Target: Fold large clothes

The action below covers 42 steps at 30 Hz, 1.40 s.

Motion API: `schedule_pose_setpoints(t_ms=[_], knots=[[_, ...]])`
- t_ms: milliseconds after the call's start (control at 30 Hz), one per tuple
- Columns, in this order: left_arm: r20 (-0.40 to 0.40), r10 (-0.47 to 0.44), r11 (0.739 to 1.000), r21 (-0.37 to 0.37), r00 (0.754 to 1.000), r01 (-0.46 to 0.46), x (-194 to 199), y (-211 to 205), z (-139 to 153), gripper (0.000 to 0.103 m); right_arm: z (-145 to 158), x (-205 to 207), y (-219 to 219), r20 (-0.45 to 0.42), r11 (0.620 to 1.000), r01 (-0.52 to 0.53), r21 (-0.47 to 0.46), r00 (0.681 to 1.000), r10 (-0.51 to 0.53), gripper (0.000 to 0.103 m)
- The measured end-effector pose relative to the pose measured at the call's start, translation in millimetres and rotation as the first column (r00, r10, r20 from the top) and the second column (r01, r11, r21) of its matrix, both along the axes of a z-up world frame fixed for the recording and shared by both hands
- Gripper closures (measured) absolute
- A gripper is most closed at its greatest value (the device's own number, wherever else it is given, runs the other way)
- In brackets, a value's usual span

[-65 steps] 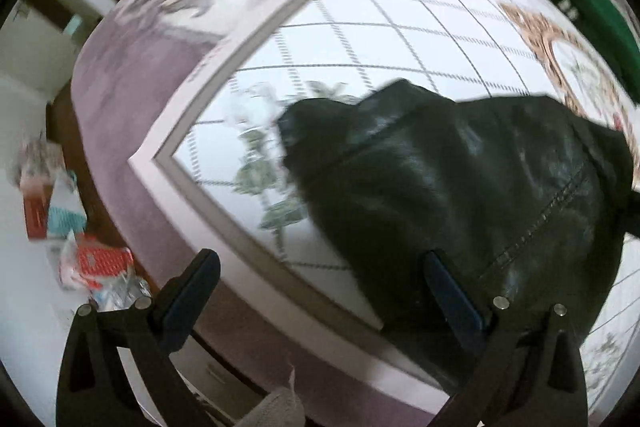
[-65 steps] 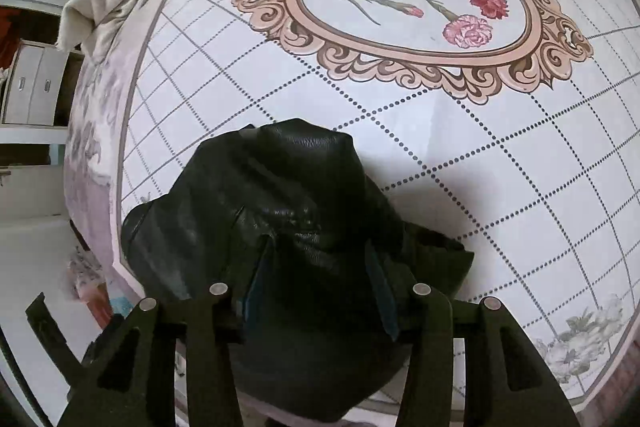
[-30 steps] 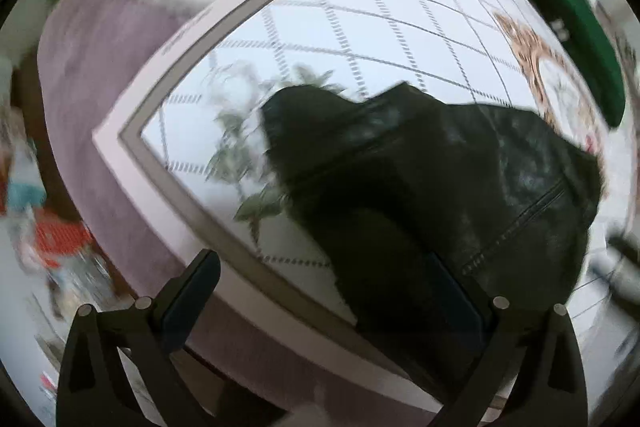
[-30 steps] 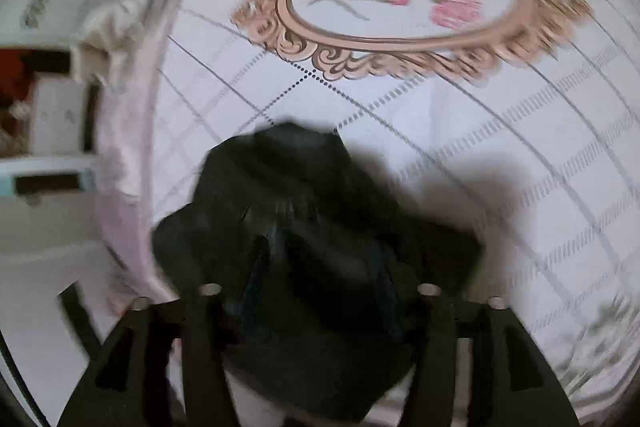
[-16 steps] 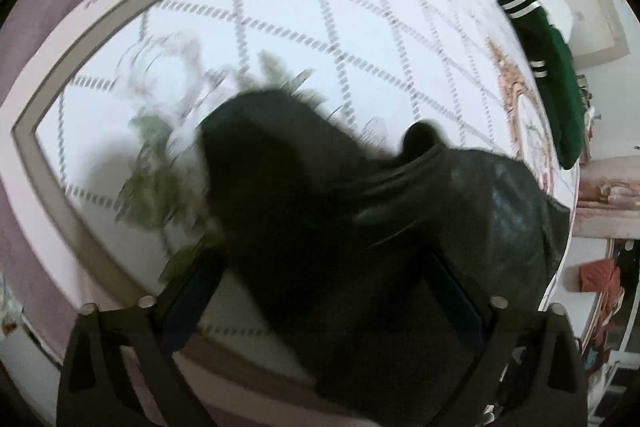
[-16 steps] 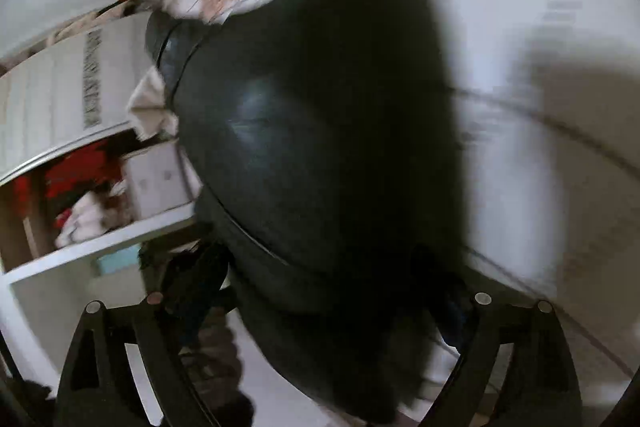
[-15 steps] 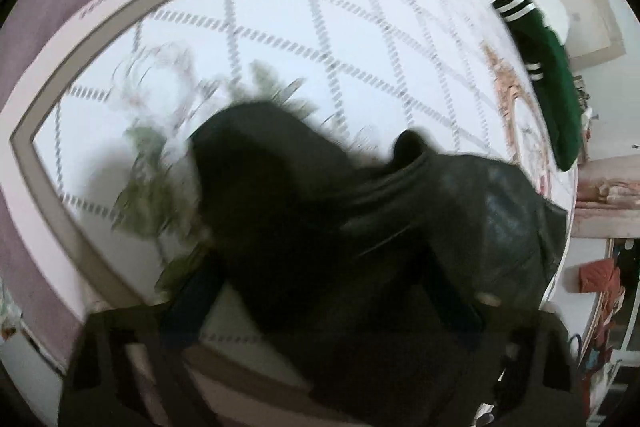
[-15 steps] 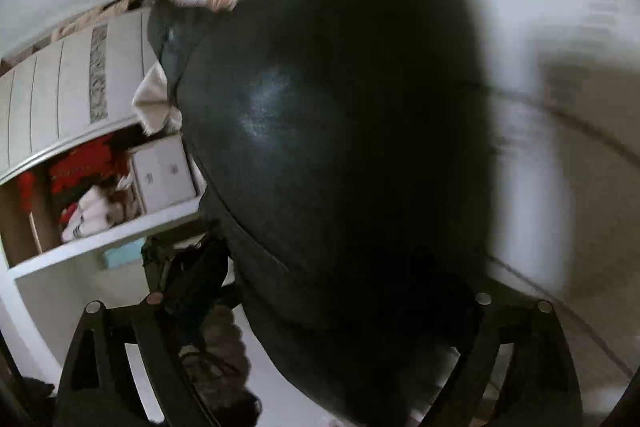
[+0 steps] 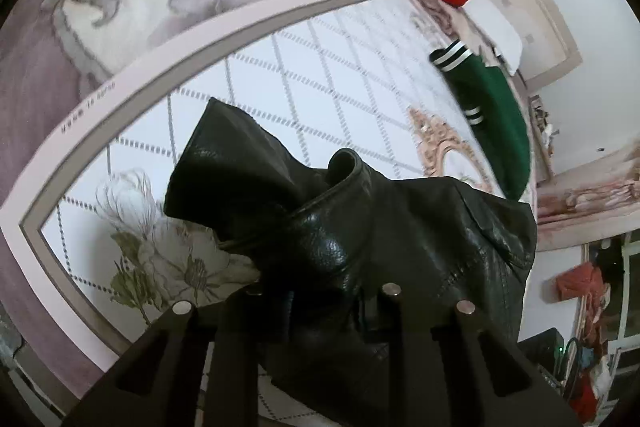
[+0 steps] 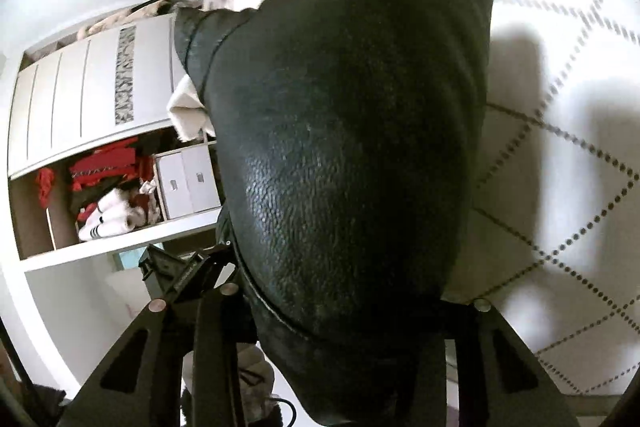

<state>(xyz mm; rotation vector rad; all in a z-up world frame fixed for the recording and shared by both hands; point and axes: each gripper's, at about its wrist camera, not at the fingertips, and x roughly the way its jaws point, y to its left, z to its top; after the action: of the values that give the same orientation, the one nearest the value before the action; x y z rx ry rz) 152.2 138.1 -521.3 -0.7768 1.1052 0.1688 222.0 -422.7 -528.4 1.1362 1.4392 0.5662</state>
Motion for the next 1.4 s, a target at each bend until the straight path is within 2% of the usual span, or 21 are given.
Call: schedule_pose_setpoints(t_ms=[233, 433, 600, 767, 867, 933, 1000, 1033, 1100, 1133, 1200, 1267, 1300, 1333, 1367, 1400], knots=[[0.045, -0.032, 0.999, 0.0, 0.998, 0.032, 29, 6, 44, 0.086, 68, 29, -14, 0.076, 1.0, -0.014, -0.025, 0.997, 0.016, 0.064], [0.121, -0.042, 0.999, 0.009, 0.992, 0.041, 93, -2, 98, 0.086, 127, 87, -30, 0.141, 1.0, -0.008, -0.002, 0.99, 0.008, 0.065], [0.208, -0.047, 0.999, 0.037, 0.977, 0.041, 182, -28, 139, 0.086, 176, 182, -54, 0.225, 0.999, -0.026, 0.019, 0.974, 0.021, 0.065], [0.271, -0.053, 0.998, 0.049, 0.961, 0.042, 291, -65, 147, 0.086, 201, 302, -92, 0.288, 0.999, -0.034, 0.021, 0.957, 0.026, 0.065], [0.297, -0.074, 0.996, 0.063, 0.952, 0.058, 353, -90, 133, 0.086, 198, 386, -123, 0.304, 0.999, -0.049, 0.022, 0.952, 0.04, 0.065], [0.294, -0.095, 0.995, 0.066, 0.951, 0.079, 397, -110, 107, 0.086, 186, 433, -144, 0.297, 0.998, -0.053, 0.019, 0.954, 0.045, 0.065], [0.263, -0.113, 0.993, 0.06, 0.958, 0.101, 437, -129, 68, 0.086, 161, 484, -165, 0.273, 0.998, -0.068, 0.009, 0.96, 0.063, 0.065], [0.238, -0.122, 0.992, 0.056, 0.964, 0.111, 452, -135, 50, 0.086, 139, 514, -182, 0.238, 0.998, -0.068, -0.003, 0.969, 0.067, 0.065], [0.175, -0.15, 0.988, 0.048, 0.973, 0.144, 480, -150, 11, 0.086, 102, 548, -204, 0.167, 0.997, -0.076, -0.014, 0.983, 0.078, 0.065], [0.159, -0.164, 0.986, 0.054, 0.974, 0.158, 485, -156, 2, 0.085, 81, 565, -217, 0.13, 0.995, -0.084, -0.048, 0.987, 0.09, 0.064], [0.14, -0.205, 0.976, 0.098, 0.969, 0.192, 490, -168, -12, 0.079, 58, 581, -233, 0.093, 0.995, -0.092, -0.046, 0.991, 0.096, 0.06], [0.129, -0.238, 0.963, 0.16, 0.963, 0.217, 486, -174, -12, 0.068, 53, 589, -242, 0.118, 0.993, -0.106, -0.048, 0.987, 0.111, 0.054], [0.111, -0.255, 0.955, 0.186, 0.96, 0.232, 483, -176, -13, 0.066, 55, 591, -241, 0.119, 0.992, -0.112, -0.06, 0.986, 0.119, 0.051], [0.106, -0.262, 0.954, 0.179, 0.959, 0.24, 479, -177, -11, 0.066, 56, 591, -239, 0.11, 0.989, -0.12, -0.084, 0.986, 0.129, 0.043], [0.101, -0.265, 0.952, 0.186, 0.959, 0.244, 475, -176, -8, 0.063, 59, 585, -232, 0.104, 0.978, -0.141, -0.154, 0.982, 0.158, 0.03], [0.093, -0.275, 0.944, 0.218, 0.957, 0.25, 468, -178, 0, 0.059, 65, 582, -229, 0.106, 0.959, -0.16, -0.232, 0.976, 0.189, 0.025]])
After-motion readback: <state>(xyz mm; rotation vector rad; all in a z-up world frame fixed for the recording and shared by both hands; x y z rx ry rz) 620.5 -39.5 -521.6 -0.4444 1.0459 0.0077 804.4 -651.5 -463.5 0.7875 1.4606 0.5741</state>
